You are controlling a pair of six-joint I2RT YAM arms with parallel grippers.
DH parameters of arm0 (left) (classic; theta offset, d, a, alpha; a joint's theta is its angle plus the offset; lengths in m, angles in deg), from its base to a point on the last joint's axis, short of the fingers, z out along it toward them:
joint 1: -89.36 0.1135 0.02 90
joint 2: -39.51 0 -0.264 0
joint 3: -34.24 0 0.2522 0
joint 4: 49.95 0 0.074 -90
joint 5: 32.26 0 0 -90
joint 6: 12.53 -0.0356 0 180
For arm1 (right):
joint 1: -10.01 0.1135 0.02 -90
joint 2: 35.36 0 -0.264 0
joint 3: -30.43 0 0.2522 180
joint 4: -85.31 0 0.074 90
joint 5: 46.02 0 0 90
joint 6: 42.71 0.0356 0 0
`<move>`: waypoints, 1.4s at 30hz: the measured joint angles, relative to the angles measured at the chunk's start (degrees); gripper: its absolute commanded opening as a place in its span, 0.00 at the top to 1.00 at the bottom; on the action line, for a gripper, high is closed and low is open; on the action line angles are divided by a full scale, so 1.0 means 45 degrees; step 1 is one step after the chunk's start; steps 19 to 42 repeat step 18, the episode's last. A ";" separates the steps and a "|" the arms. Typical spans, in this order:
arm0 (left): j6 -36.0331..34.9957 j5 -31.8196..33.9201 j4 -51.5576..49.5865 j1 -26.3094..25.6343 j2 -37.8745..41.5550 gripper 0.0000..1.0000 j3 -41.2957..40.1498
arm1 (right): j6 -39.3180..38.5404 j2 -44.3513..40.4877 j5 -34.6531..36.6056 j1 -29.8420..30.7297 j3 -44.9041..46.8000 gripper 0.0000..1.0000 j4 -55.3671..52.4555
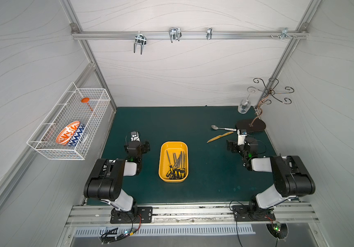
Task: Put the file tool into the storage box
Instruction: Reset both arms
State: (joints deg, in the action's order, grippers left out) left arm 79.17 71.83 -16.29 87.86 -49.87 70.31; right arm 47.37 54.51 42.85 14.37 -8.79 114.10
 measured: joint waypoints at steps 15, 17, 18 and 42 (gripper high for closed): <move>0.0000 -0.0053 -0.0121 0.0019 0.0000 0.00 0.0053 | 0.0000 0.0000 0.0000 0.0000 0.0000 0.01 0.0000; 0.0005 -0.0131 -0.0126 0.0053 -0.0005 0.00 0.0087 | 0.0000 0.0000 -0.0005 0.0000 0.0000 0.01 0.0005; 0.0005 -0.0185 -0.0121 0.0073 -0.0005 0.00 0.0092 | 0.0000 0.0000 -0.0005 0.0000 0.0000 0.01 0.0005; 0.0005 -0.0185 -0.0121 0.0073 -0.0005 0.00 0.0092 | 0.0000 0.0000 -0.0005 0.0000 0.0000 0.01 0.0005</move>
